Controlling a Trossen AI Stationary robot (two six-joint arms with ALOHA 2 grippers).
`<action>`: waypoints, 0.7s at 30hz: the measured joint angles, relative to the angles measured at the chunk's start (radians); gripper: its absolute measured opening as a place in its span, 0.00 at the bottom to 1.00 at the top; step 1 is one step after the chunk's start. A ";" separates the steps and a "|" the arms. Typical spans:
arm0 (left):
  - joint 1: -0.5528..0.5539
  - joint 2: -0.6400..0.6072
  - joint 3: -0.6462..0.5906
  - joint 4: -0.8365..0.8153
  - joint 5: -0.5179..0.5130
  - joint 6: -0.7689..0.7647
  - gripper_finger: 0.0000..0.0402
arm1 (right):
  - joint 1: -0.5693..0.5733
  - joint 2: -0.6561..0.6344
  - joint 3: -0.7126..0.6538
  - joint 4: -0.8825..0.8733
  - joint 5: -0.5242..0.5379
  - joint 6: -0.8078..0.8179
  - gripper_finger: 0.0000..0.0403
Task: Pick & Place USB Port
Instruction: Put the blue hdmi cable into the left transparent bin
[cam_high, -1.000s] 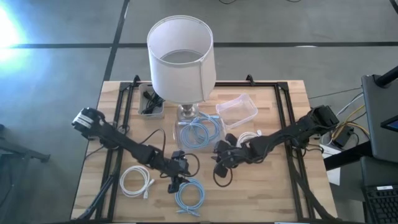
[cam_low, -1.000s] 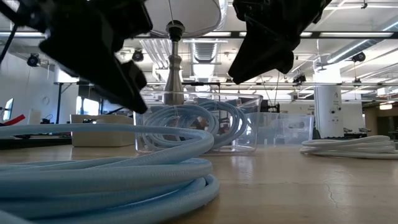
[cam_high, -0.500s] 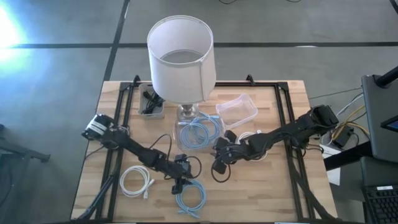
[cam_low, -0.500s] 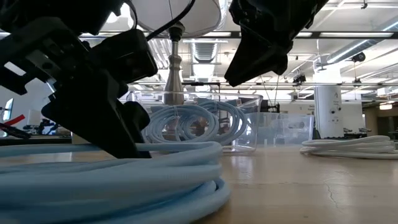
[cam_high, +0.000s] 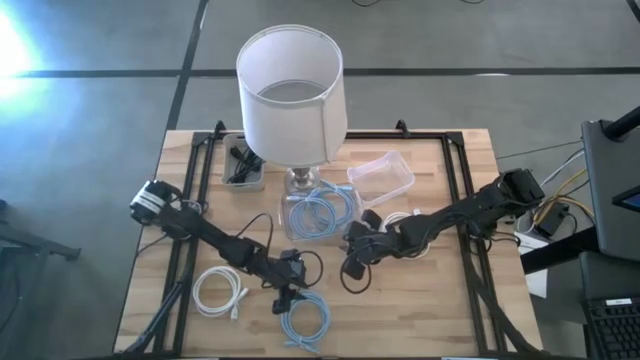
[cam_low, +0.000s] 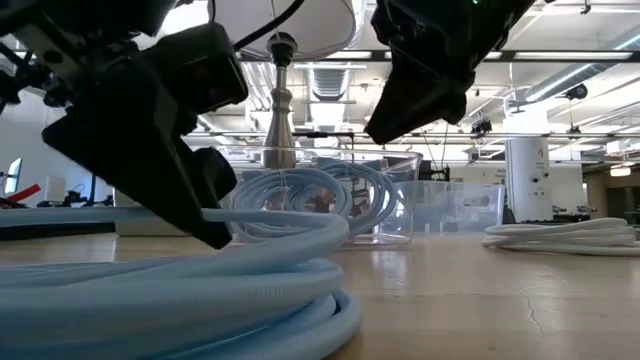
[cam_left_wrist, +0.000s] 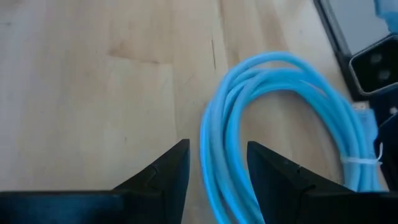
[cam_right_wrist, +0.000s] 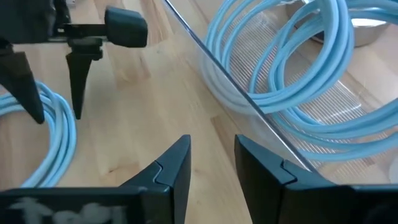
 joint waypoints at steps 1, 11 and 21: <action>0.000 0.002 0.000 0.000 0.002 -0.001 0.41 | 0.000 0.000 -0.004 0.001 0.000 0.001 0.28; -0.012 0.019 0.001 0.015 0.005 -0.008 0.41 | 0.000 0.000 -0.044 0.010 0.000 0.078 0.26; -0.013 0.073 0.003 0.042 -0.005 0.012 0.41 | 0.000 0.000 -0.044 0.125 0.000 -0.040 0.29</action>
